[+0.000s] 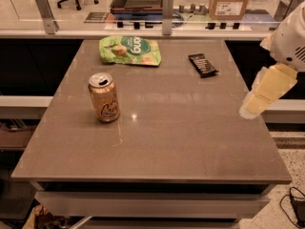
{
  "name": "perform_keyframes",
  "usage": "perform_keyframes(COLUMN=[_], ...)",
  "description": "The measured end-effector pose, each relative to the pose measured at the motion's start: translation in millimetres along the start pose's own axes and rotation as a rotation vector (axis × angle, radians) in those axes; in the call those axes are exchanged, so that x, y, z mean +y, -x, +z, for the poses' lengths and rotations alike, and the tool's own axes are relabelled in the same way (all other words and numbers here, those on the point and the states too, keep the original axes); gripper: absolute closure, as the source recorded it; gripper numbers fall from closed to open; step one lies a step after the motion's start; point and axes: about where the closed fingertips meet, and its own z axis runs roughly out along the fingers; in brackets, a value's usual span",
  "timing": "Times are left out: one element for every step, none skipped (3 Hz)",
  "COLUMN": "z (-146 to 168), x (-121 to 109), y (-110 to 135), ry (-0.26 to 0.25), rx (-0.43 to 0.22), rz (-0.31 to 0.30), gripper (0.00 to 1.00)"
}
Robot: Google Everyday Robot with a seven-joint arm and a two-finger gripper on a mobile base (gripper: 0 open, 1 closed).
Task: Pick rxbar chocolate
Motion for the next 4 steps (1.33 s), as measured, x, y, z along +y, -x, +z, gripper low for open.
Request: perform_keyframes(z=[13,26,49,75], x=[-13,-26,-39,-55], y=[11,13,7,7], ry=[-0.072,-0.146,-0.18,-0.186], rx=[0.008,-0.035,-0.133,-0.264], rz=[0.116,0.283,0.459,0.595], gripper=[0.0,0.0,0.0,0.0])
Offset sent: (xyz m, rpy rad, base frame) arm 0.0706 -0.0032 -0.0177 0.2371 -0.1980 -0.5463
